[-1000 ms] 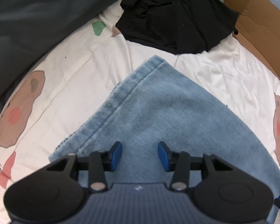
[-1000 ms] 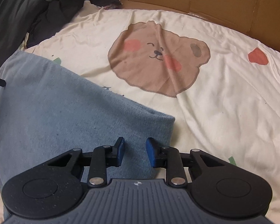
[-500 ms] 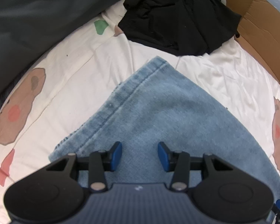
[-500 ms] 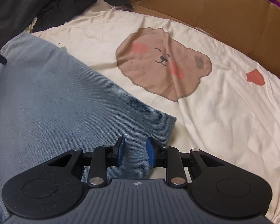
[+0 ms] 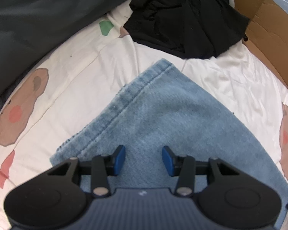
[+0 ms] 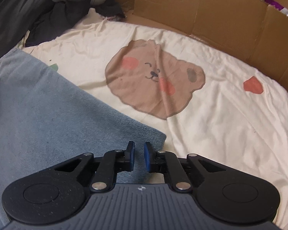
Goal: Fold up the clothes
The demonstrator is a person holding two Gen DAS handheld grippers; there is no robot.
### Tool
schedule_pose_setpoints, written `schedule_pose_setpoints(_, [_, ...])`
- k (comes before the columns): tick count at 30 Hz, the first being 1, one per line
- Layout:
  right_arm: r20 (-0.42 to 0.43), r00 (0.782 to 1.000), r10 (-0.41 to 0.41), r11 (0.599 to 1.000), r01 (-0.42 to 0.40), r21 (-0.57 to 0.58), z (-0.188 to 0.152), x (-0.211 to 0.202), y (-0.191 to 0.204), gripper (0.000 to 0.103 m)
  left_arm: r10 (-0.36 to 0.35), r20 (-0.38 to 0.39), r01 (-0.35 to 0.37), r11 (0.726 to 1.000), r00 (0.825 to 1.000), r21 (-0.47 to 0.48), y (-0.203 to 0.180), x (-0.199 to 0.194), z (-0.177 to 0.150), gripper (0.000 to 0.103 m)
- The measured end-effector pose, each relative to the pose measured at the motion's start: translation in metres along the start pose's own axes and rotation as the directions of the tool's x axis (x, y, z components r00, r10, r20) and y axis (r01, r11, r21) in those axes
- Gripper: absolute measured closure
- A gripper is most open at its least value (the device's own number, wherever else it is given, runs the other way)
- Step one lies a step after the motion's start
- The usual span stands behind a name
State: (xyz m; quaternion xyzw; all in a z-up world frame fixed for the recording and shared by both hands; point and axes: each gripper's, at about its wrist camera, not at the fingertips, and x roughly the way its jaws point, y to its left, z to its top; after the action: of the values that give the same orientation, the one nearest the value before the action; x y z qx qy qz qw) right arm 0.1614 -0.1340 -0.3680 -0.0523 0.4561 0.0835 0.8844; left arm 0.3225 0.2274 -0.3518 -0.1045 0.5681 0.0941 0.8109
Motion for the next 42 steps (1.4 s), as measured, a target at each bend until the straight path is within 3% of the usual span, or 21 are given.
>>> schedule_pose_setpoints(3, [0.027,0.999,-0.026,1.000,0.026,-0.006,0.003,-0.005,0.000,0.086,-0.007,-0.002,0.007,1.000,1.000,0.002,0.001,0.000,0.000,0.056])
schedule_pose_setpoints(8, [0.003,0.999,-0.037,0.999,0.037,0.005,0.006,0.007,-0.007,0.086,-0.014,-0.001,0.014,1.000,1.000,0.006,0.002,0.001,0.000,0.056])
schedule_pose_setpoints(12, [-0.038,0.999,-0.011,0.996,0.014,0.084,0.006,0.019,-0.015,0.086,-0.014,0.003,0.014,1.000,1.000,0.016,0.002,0.001,-0.001,0.056])
schedule_pose_setpoints(15, [-0.048,0.999,-0.018,0.999,0.020,0.040,0.007,0.025,-0.011,0.086,-0.016,0.004,0.016,1.000,1.000,0.017,0.003,0.002,-0.002,0.056])
schedule_pose_setpoints(20, [-0.056,0.998,0.025,0.994,-0.019,0.107,0.009,0.017,-0.023,0.086,-0.015,0.002,0.015,1.000,1.000,0.016,0.002,0.002,-0.001,0.056])
schedule_pose_setpoints(27, [-0.079,0.987,0.141,0.986,-0.133,0.098,-0.022,-0.015,-0.014,0.087,-0.018,0.000,0.018,1.000,1.000,0.015,0.003,0.003,-0.001,0.056])
schedule_pose_setpoints(42, [-0.195,0.963,0.184,0.983,-0.184,0.021,-0.065,-0.043,0.014,0.087,-0.034,-0.004,0.035,0.999,0.999,0.016,0.005,0.003,0.000,0.056])
